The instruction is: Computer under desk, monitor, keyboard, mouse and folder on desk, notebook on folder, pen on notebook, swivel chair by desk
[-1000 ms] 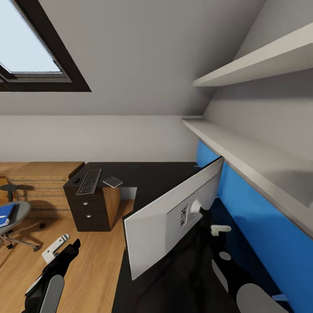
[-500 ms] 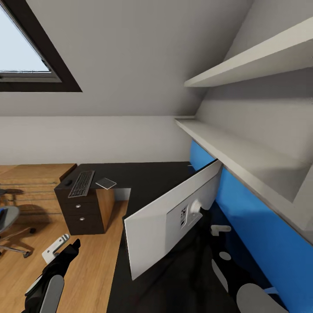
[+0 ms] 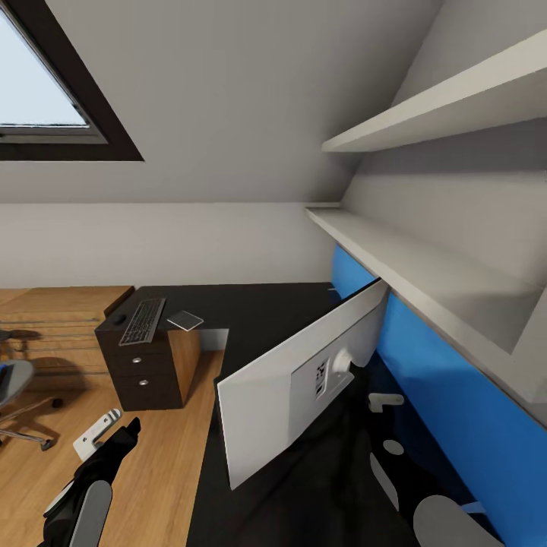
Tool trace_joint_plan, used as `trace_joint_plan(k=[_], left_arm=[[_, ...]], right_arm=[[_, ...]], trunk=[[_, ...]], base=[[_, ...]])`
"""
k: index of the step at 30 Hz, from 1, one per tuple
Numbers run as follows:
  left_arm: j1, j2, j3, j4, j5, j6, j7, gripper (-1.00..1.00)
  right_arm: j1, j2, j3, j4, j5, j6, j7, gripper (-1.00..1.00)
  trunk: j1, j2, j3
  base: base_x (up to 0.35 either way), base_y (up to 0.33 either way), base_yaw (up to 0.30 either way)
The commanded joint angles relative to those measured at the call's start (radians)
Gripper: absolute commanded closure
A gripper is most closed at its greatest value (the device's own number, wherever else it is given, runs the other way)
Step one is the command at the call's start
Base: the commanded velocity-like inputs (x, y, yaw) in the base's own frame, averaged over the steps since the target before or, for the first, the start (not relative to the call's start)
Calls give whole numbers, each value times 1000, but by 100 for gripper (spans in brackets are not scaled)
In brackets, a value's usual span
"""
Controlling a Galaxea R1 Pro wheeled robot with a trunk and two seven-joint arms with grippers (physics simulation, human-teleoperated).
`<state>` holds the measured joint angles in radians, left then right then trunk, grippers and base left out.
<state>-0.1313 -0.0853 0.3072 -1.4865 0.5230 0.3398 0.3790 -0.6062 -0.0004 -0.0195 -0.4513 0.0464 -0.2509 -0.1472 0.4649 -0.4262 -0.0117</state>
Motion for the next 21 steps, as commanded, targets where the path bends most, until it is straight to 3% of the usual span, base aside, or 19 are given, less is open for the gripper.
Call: trace_joint_plan(k=[1, 21], left_arm=[[-1, -1, 1, -1, 9, 4, 5, -100], [-1, -1, 1, -1, 9, 4, 4, -100]], right_arm=[[-1, 0, -2, -1, 6, -4, -2, 100], [-1, 0, -4, 2, 6, -1, -3, 100]], trunk=[[0, -2, -1], [0, -2, -1]], base=[[0, 0, 0], [7, 0, 0]])
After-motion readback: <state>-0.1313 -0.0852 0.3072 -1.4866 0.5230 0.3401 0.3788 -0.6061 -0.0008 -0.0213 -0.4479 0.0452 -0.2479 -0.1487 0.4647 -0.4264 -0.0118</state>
